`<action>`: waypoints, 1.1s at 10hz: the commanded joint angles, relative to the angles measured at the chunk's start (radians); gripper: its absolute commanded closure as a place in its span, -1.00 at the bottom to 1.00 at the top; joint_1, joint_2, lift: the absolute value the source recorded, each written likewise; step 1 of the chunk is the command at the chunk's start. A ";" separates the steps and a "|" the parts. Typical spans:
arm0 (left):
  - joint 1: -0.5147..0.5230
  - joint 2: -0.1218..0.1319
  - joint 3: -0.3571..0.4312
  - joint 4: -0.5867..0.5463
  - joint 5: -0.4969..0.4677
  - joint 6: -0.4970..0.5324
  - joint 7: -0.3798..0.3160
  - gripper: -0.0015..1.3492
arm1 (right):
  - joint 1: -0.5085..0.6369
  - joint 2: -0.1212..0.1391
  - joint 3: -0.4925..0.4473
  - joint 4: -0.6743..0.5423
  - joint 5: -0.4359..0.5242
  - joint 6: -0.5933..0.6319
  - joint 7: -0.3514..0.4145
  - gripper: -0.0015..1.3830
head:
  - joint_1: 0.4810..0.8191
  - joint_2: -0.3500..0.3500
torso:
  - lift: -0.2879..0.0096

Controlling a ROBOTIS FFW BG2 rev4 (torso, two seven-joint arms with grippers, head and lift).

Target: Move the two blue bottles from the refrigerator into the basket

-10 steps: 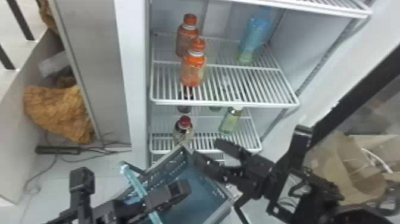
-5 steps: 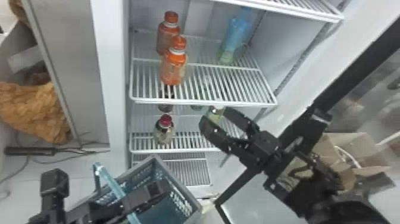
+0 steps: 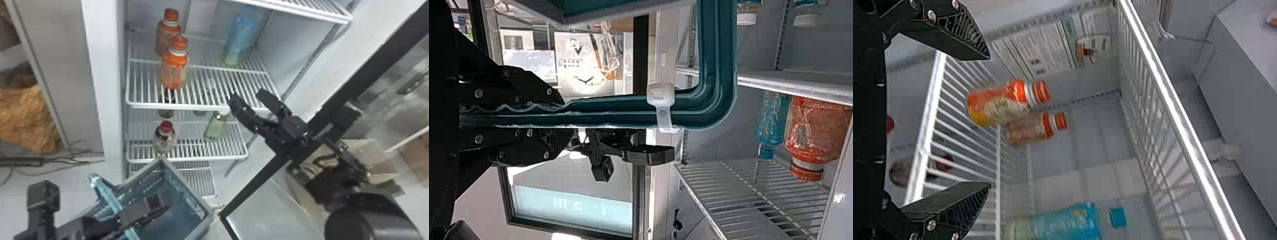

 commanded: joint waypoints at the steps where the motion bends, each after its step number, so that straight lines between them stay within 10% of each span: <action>1: 0.000 0.000 0.000 0.000 0.000 0.000 0.001 0.78 | -0.039 0.002 -0.016 0.032 0.029 -0.028 -0.008 -0.77 | 0.27 -1.00 | 0.87; 11: 0.002 0.006 0.000 0.000 0.002 0.000 0.003 0.78 | -0.309 -0.018 0.010 0.332 0.135 -0.146 -0.114 -0.72 | 0.27 -1.00 | 0.87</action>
